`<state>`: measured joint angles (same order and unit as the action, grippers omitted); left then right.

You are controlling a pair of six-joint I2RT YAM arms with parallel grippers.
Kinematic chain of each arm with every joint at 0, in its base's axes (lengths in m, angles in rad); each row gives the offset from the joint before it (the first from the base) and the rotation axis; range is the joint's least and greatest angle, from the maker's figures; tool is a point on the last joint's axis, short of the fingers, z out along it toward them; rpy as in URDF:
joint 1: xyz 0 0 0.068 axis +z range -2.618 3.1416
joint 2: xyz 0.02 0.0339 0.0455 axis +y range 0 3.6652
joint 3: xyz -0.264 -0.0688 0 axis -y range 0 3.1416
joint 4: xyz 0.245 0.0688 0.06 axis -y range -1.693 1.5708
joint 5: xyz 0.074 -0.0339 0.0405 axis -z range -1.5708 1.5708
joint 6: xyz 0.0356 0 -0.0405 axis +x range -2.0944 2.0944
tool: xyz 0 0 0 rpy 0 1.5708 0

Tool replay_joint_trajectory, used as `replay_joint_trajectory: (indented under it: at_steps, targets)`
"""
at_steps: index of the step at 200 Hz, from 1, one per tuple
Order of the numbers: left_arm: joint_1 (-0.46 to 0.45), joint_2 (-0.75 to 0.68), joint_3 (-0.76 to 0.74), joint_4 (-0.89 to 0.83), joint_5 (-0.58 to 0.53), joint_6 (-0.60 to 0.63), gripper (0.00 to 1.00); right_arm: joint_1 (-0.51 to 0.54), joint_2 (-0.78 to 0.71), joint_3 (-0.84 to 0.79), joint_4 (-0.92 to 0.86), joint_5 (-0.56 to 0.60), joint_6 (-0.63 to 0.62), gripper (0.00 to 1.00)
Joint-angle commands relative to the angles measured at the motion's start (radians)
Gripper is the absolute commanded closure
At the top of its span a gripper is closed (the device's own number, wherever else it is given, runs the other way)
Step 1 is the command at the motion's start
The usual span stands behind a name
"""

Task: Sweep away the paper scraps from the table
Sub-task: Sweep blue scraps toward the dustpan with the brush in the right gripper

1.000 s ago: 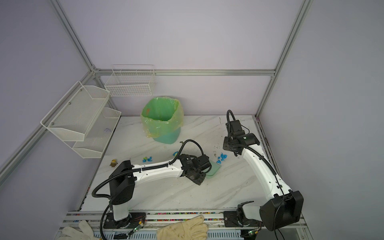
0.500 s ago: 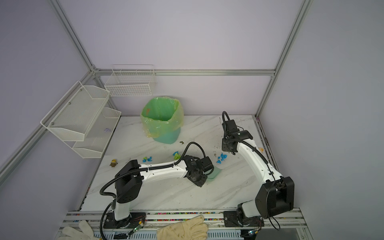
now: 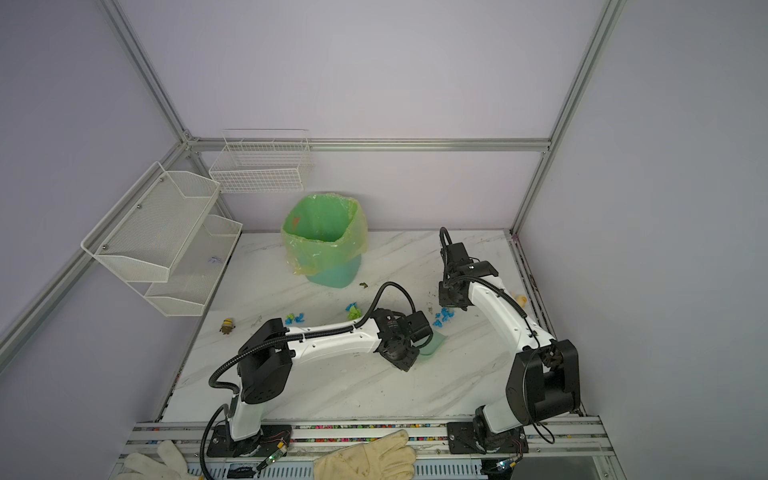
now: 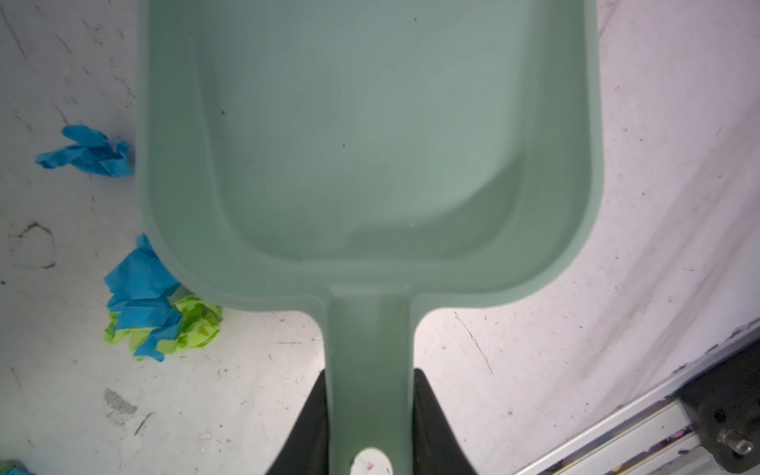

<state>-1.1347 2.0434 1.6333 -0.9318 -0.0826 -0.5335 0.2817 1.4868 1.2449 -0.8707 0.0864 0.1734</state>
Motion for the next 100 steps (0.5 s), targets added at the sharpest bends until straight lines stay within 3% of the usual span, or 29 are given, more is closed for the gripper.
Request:
replay_joint_trajectory:
  at_steps: [1, 100]
  targets:
    - [-0.003, 0.007, 0.097, -0.019, -0.011, 0.020, 1.00, 0.010, -0.022, -0.021, 0.000, -0.084, -0.017, 1.00]
    - [0.028, 0.027, 0.133, -0.039, -0.029, 0.052, 1.00, 0.053, -0.168, -0.112, -0.055, -0.163, 0.070, 1.00]
